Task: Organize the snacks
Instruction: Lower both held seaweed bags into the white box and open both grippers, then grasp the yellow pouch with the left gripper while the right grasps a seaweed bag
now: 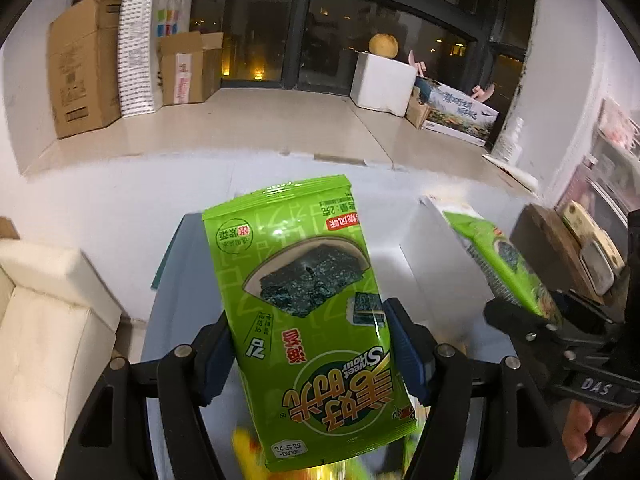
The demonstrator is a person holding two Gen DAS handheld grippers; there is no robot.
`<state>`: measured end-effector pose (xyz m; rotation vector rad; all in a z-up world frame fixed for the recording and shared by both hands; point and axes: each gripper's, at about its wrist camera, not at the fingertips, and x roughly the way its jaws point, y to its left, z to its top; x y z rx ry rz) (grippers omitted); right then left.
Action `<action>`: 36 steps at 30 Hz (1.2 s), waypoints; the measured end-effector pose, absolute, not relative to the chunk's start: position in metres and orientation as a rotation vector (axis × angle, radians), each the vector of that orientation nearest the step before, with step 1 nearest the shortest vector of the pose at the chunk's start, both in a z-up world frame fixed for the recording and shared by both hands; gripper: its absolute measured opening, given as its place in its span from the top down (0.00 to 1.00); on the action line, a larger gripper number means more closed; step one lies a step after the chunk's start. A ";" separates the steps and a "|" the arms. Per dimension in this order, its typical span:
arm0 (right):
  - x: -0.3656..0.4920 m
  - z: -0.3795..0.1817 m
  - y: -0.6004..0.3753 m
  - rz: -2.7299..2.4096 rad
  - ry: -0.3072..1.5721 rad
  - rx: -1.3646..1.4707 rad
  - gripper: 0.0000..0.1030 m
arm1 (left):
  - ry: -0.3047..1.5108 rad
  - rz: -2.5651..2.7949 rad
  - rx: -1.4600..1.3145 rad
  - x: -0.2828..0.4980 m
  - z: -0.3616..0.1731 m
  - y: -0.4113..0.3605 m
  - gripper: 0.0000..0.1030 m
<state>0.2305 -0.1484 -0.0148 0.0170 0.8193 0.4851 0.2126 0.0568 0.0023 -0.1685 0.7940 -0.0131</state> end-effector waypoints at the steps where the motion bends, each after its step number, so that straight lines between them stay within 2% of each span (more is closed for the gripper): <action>1: 0.246 -0.017 -0.147 0.460 0.835 0.016 0.29 | 0.810 -0.013 -0.167 0.227 -0.001 0.058 0.28; 4: 0.281 -0.026 -0.142 0.431 0.883 0.010 0.29 | 0.862 -0.011 -0.165 0.271 -0.017 0.057 0.28; 8: 0.312 -0.032 -0.141 0.402 0.908 0.055 0.28 | 0.869 -0.004 -0.162 0.290 -0.032 0.064 0.26; 9: 0.317 -0.033 -0.141 0.400 0.914 0.070 0.27 | 0.870 -0.009 -0.169 0.294 -0.035 0.066 0.19; 10: 0.321 -0.034 -0.139 0.398 0.922 0.076 0.20 | 0.873 -0.016 -0.178 0.298 -0.037 0.068 0.12; 11: 0.324 -0.035 -0.138 0.395 0.931 0.078 0.13 | 0.880 -0.023 -0.178 0.300 -0.037 0.070 0.00; 12: 0.325 -0.036 -0.138 0.391 0.935 0.081 0.03 | 0.876 -0.021 -0.177 0.299 -0.036 0.070 0.00; 13: 0.324 -0.035 -0.138 0.386 0.927 0.087 0.00 | 0.876 -0.021 -0.179 0.299 -0.037 0.070 0.00; 20: 0.313 -0.034 -0.150 0.362 0.912 0.108 0.00 | 0.875 0.020 -0.122 0.285 -0.038 0.073 0.00; 26: 0.270 -0.009 -0.166 0.395 0.798 0.107 0.00 | 0.795 0.047 -0.088 0.246 -0.015 0.078 0.00; 31: 0.220 0.009 -0.173 0.458 0.784 0.075 0.00 | 0.663 0.027 0.045 0.169 0.010 0.065 0.00; 36: 0.146 0.016 -0.178 0.479 0.668 0.012 0.00 | 0.656 0.018 -0.034 0.091 0.008 0.068 0.00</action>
